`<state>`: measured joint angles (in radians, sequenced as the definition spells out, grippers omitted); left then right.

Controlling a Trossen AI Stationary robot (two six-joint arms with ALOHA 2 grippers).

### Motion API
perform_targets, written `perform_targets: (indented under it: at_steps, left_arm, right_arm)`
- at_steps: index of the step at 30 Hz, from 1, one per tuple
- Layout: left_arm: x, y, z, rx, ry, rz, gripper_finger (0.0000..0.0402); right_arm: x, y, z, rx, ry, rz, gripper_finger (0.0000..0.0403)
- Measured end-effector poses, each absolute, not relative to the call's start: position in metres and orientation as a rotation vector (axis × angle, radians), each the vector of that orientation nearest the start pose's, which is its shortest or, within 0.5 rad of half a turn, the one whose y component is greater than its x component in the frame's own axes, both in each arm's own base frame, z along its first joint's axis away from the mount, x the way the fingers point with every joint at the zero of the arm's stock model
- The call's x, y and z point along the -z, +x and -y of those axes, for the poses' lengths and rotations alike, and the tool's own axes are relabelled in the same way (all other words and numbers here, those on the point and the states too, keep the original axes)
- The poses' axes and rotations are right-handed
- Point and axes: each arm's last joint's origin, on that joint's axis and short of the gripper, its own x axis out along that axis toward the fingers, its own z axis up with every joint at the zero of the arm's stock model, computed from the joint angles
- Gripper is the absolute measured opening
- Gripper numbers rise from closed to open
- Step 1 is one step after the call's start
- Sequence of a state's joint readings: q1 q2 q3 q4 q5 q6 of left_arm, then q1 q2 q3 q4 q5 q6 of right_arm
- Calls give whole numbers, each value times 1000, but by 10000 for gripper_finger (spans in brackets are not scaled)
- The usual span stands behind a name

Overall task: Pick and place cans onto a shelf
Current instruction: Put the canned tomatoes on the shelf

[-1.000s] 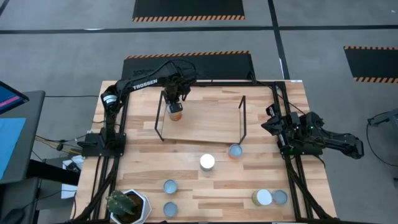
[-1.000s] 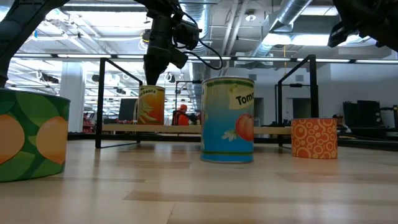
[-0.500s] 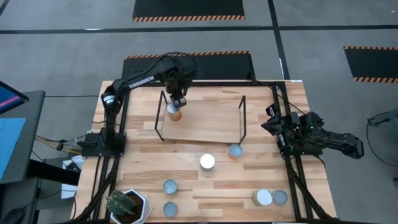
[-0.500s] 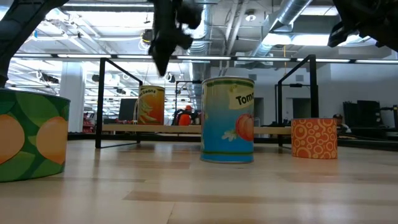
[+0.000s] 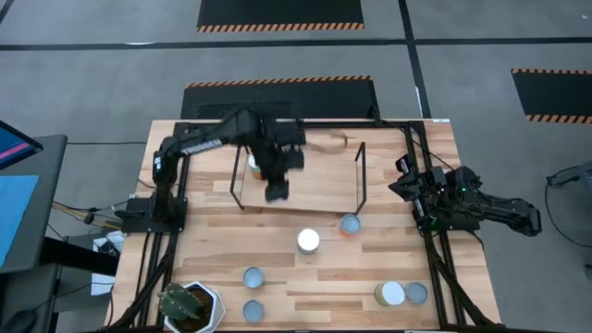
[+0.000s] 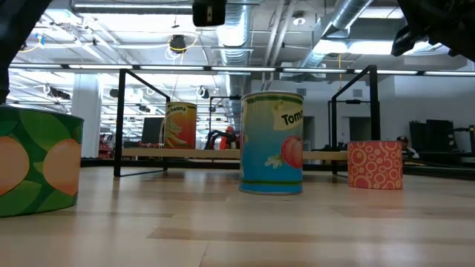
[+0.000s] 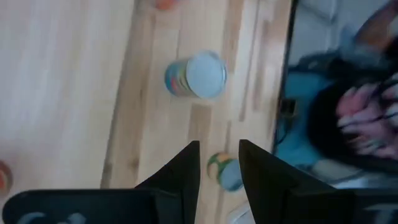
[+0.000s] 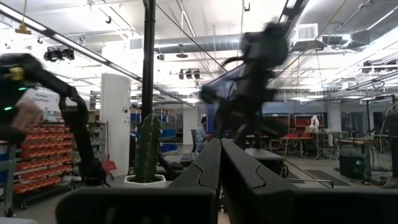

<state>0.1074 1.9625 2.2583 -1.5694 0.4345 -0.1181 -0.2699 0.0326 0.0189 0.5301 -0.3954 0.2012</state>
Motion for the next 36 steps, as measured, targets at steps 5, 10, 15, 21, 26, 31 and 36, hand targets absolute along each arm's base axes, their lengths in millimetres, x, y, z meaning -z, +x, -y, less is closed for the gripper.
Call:
perform_targets:
  at_steps: [5,10,15,21,26,31,36]
  left_arm:
    - [-364,367,33,87,-136,-1365,98]
    - [-347,354,80,-7,62,-1420,98]
    - [-337,336,106,-163,199,-1406,98]
    - [-313,327,125,-185,282,-1439,98]
    - [-294,327,123,-108,268,-1520,98]
    - [-276,346,119,9,213,-1407,98]
    - [-277,381,109,107,255,-1107,98]
  right_arm:
    - [-216,84,12,-175,33,474,33]
    - [-217,83,9,-268,81,454,33]
    - [-220,82,7,-343,136,439,33]
    - [-220,82,6,-372,145,425,33]
    - [-219,82,7,-370,150,415,33]
    - [-218,82,7,-368,149,411,33]
    - [-218,82,7,-367,144,411,33]
